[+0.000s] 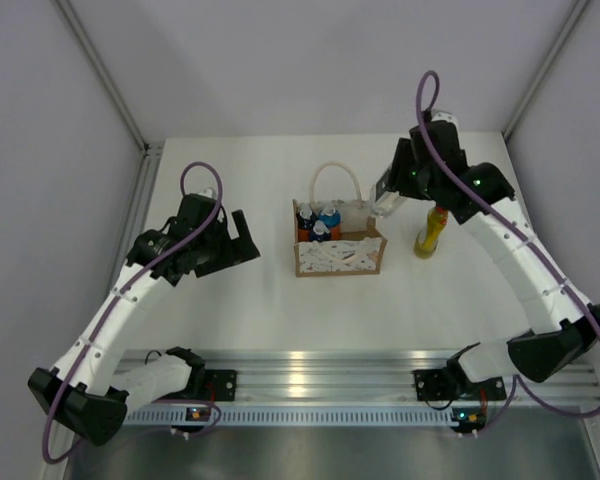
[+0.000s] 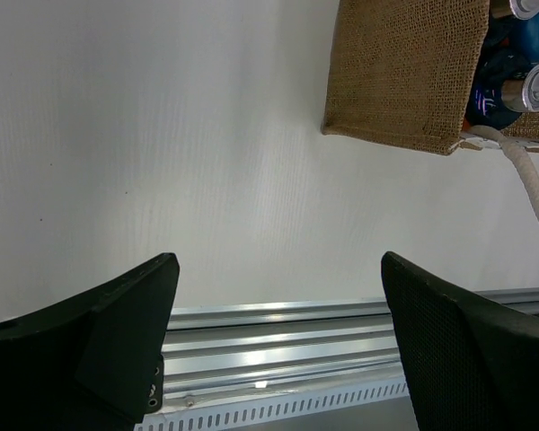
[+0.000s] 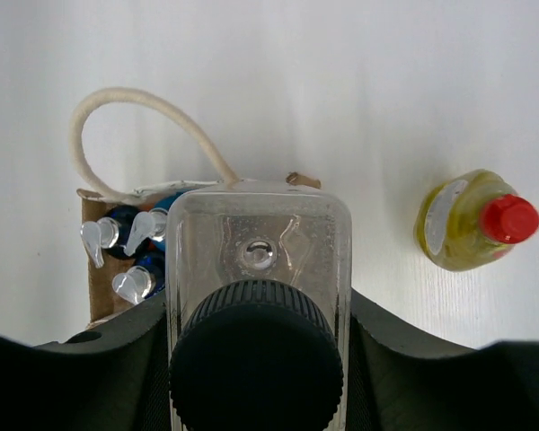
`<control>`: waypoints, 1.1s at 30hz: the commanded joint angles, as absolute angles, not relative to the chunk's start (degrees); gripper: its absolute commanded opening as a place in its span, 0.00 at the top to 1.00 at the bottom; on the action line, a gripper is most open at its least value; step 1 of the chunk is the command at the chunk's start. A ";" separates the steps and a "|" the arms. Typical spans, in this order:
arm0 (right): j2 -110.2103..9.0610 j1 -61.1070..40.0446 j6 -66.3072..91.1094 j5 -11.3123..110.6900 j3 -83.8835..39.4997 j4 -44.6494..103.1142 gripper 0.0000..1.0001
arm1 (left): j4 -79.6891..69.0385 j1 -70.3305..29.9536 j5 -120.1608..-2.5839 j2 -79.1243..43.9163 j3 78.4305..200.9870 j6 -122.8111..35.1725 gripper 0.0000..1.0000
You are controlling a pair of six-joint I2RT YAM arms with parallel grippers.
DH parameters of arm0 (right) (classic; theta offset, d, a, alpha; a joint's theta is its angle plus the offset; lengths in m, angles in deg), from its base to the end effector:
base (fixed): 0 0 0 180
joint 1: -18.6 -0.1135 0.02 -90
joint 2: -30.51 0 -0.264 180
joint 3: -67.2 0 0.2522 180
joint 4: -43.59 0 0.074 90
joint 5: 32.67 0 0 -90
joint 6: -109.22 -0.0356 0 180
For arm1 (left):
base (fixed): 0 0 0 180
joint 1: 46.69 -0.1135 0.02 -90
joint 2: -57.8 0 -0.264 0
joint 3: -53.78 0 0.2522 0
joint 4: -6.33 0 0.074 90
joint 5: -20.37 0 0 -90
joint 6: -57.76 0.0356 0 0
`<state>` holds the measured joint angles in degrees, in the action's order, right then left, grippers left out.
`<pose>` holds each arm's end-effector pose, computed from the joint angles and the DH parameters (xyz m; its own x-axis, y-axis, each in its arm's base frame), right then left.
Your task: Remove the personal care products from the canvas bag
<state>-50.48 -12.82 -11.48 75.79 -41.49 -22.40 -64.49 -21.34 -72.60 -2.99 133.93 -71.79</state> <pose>0.2504 0.1398 0.4247 -0.5989 0.2017 -0.7751 0.0271 0.9723 0.2320 0.1791 -0.0828 0.3418 -0.7987 -0.3252 -0.5062 -0.1429 0.9198 -0.3655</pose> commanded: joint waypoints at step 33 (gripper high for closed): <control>-66.43 4.97 6.73 68.14 -40.96 -2.44 1.00 | -64.03 -21.02 -70.95 0.23 134.25 -72.41 0.01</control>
<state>-66.62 4.88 4.65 68.01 -40.84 -14.20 -64.49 -21.34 -71.35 -0.33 133.62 -72.84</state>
